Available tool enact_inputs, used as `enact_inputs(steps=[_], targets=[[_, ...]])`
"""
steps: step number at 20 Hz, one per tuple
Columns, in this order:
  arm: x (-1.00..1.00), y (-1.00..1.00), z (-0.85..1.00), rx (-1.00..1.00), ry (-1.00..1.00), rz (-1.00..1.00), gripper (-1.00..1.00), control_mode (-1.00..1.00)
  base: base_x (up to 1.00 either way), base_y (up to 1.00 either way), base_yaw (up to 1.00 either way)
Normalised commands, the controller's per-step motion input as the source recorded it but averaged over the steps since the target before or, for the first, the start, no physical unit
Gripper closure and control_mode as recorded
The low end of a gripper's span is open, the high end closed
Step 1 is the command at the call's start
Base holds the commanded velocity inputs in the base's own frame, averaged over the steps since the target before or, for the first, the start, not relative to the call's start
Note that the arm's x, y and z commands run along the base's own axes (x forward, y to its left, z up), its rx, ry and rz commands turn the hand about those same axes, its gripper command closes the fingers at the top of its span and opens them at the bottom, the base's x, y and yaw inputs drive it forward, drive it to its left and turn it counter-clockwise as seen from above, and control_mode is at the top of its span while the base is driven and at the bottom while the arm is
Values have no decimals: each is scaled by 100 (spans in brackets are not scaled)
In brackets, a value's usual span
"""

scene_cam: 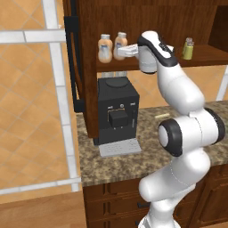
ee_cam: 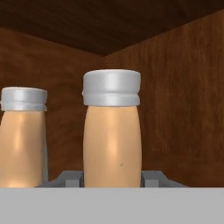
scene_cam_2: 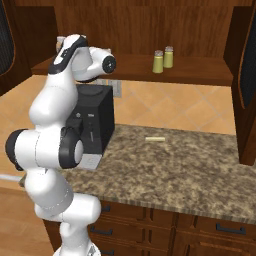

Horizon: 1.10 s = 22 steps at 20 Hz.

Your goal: Put the shaker and condiment bottle from the counter next to their counterparts in the cabinet.

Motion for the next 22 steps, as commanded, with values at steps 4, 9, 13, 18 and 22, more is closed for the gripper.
enact_inputs(steps=[4, 9, 13, 18, 22], targets=[[21, 0, -9, 0, 0, 0, 100, -100, 0, 0, 0], [25, 3, -11, 0, 0, 0, 100, -100, 0, 0, 0], [19, 6, -13, 0, 0, 0, 100, -100, 0, 0, 0], [18, 9, -16, 0, 0, 0, 100, -100, 0, 0, 0], [10, 14, -22, 0, 0, 0, 100, -100, 0, 0, 0]])
